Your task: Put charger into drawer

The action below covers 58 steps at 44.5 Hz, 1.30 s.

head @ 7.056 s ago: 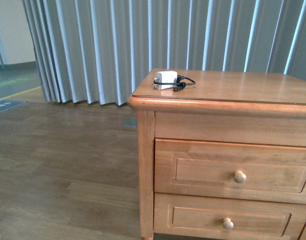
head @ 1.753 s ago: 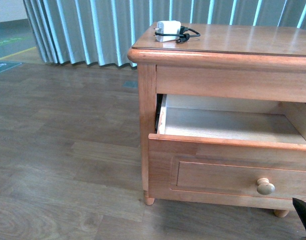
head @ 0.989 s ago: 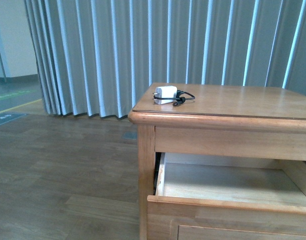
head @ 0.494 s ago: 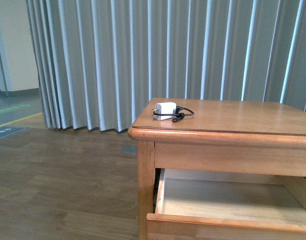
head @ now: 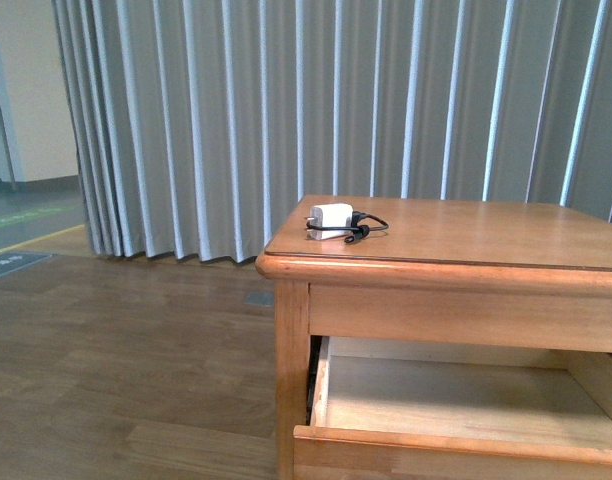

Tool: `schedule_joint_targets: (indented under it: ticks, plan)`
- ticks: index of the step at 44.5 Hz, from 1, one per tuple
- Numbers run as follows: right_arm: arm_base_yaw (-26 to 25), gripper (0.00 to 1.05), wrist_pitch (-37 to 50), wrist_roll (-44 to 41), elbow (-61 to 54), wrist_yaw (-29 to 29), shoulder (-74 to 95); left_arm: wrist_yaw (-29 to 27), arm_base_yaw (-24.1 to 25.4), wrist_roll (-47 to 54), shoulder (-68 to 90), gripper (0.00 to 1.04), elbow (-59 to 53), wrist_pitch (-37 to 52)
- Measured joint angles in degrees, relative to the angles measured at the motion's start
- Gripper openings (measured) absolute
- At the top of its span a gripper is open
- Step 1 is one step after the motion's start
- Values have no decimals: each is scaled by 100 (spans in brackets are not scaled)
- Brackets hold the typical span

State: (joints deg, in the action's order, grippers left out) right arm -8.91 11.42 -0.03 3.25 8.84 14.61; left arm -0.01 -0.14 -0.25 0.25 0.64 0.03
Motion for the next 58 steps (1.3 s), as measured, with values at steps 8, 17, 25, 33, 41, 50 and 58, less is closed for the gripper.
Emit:
schedule_joint_targets:
  ticks: [8,17,25,33,41,50,58]
  plan:
    - [22,37,-4,0,-4,-20,-11,0,0,0,0,99,0,0]
    - [22,73,-4,0,-4,-20,-11,-337,-105,4,76,99,-7,114]
    - [24,98,-4,4,-9,-17,-13,-5132,-1377,-28,2201,99,4,2879]
    - [28,96,-4,2,-11,-24,-13,-4011,-938,-293,4507,99,789,3768]
    - [28,96,-4,2,-11,-26,-13,-2168,-935,-330,6255,99,2142,3779]
    - [28,96,-4,4,-11,-26,-13,-863,-1285,-28,7932,99,3906,3486]
    - [28,96,-4,2,-11,-26,-13,-273,-1537,337,9427,99,5650,3049]
